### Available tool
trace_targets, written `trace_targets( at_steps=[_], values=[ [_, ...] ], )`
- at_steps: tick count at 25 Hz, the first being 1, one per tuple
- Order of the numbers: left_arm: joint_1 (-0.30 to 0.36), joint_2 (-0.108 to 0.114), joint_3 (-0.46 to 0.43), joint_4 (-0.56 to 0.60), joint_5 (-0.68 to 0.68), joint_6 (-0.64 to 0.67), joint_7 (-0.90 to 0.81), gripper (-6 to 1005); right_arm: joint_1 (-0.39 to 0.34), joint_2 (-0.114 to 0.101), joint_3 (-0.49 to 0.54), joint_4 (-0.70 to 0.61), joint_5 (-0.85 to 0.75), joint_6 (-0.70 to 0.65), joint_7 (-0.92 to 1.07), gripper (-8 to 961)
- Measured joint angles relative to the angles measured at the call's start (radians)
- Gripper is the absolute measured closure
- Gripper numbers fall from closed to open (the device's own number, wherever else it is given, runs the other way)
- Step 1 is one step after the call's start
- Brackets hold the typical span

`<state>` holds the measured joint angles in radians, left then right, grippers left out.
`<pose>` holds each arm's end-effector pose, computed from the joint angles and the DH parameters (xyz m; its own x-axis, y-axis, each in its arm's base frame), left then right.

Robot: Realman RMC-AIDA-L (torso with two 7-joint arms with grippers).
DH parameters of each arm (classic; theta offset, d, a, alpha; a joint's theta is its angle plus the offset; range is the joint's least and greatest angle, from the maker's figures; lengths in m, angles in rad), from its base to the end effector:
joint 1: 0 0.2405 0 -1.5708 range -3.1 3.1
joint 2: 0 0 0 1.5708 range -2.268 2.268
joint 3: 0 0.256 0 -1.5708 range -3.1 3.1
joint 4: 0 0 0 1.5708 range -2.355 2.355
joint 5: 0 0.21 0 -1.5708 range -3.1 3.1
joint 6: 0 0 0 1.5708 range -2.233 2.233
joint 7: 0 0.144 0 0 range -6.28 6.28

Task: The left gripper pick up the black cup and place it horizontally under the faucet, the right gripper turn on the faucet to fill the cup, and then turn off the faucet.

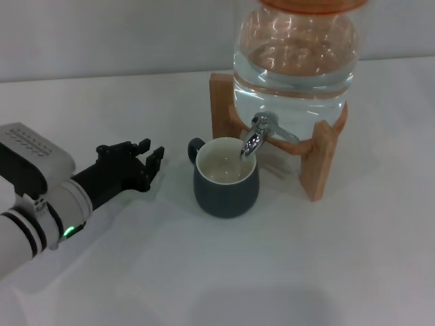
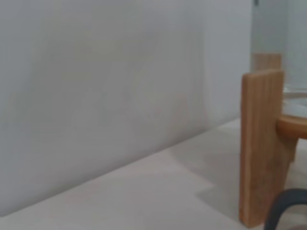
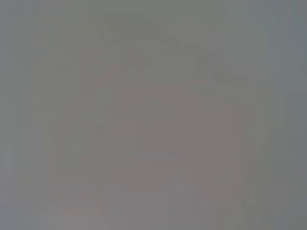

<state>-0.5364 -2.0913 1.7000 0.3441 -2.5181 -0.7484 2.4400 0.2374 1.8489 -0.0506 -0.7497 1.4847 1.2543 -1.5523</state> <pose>-0.2700 0.3612 -0.0907 0.8445 0.2280 0.4846 0.4976 -0.6685 -0.5528 0.4292 0.2525 0.2687 0.4539 -0.0112 -0.8910 -0.8884 0.0712 -0.4534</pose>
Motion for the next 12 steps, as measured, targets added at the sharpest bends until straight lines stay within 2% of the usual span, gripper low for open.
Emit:
trace_targets(
  at_steps=[3,5,7,8,12],
  values=[
    [0.035,0.006,0.005,0.068,0.008,0.018,-0.038,724,-0.002,-0.002,0.0,0.001,-0.001,0.0,0.0,113],
    [0.084,0.01,0.006,0.157,0.04,0.046,-0.064,724,-0.005,-0.003,0.001,0.001,-0.001,0.0,0.0,113],
    [0.191,0.013,0.001,0.323,0.081,0.101,-0.083,724,-0.009,-0.004,0.003,0.001,-0.002,0.0,0.0,113],
    [0.227,0.015,0.0,0.371,0.085,0.121,-0.086,724,-0.01,-0.005,0.004,0.001,-0.002,0.0,0.0,113],
    [0.446,0.034,-0.017,0.667,0.096,0.24,-0.117,724,-0.013,-0.006,0.0,0.001,-0.003,-0.017,0.0,113]
  ],
)
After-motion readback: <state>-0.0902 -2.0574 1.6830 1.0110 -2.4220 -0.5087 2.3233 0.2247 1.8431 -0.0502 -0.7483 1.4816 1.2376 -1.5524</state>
